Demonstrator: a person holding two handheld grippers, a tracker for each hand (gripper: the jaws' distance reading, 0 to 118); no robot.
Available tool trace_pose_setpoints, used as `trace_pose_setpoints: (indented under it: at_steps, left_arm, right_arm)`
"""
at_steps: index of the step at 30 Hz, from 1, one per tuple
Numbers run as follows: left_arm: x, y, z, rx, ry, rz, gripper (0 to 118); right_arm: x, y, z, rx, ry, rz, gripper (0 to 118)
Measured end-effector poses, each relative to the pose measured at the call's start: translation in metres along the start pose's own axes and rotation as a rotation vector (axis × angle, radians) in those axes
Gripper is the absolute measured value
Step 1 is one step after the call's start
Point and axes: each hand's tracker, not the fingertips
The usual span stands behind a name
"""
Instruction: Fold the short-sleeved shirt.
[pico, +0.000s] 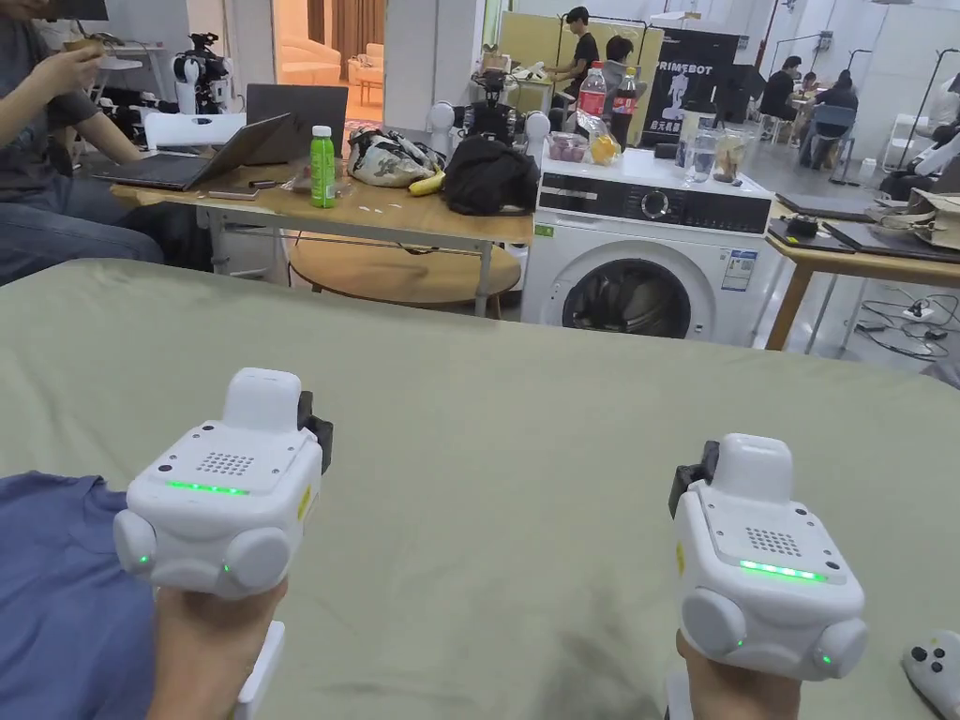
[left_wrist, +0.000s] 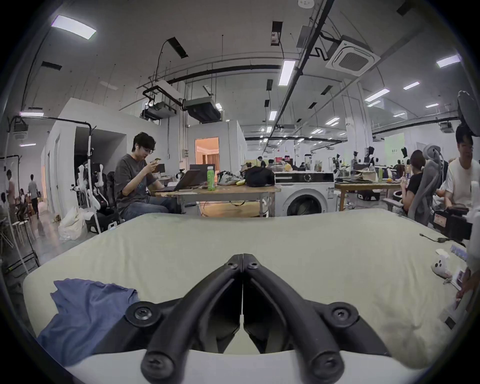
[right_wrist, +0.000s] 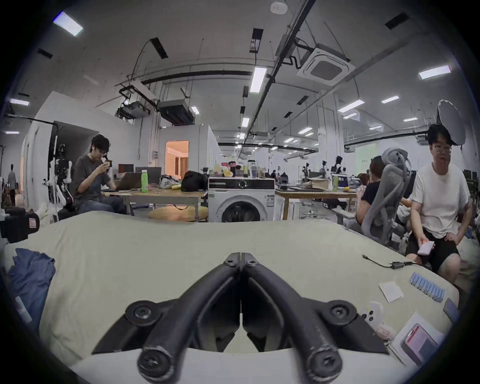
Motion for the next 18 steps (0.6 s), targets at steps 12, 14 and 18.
trace_pose_setpoints:
  at_steps: [12, 14, 18]
  left_arm:
    - [-0.123, 0.008, 0.030, -0.257, 0.155, 0.120, 0]
    - [-0.149, 0.006, 0.037, -0.297, 0.205, 0.136, 0]
    - [-0.200, -0.001, 0.053, -0.391, 0.220, 0.193, 0]
  right_arm:
    - [-0.116, 0.010, 0.007, -0.010, 0.243, 0.065, 0]
    - [-0.141, 0.007, 0.009, -0.023, 0.288, 0.070, 0]
    - [-0.181, -0.001, 0.015, -0.050, 0.365, 0.072, 0]
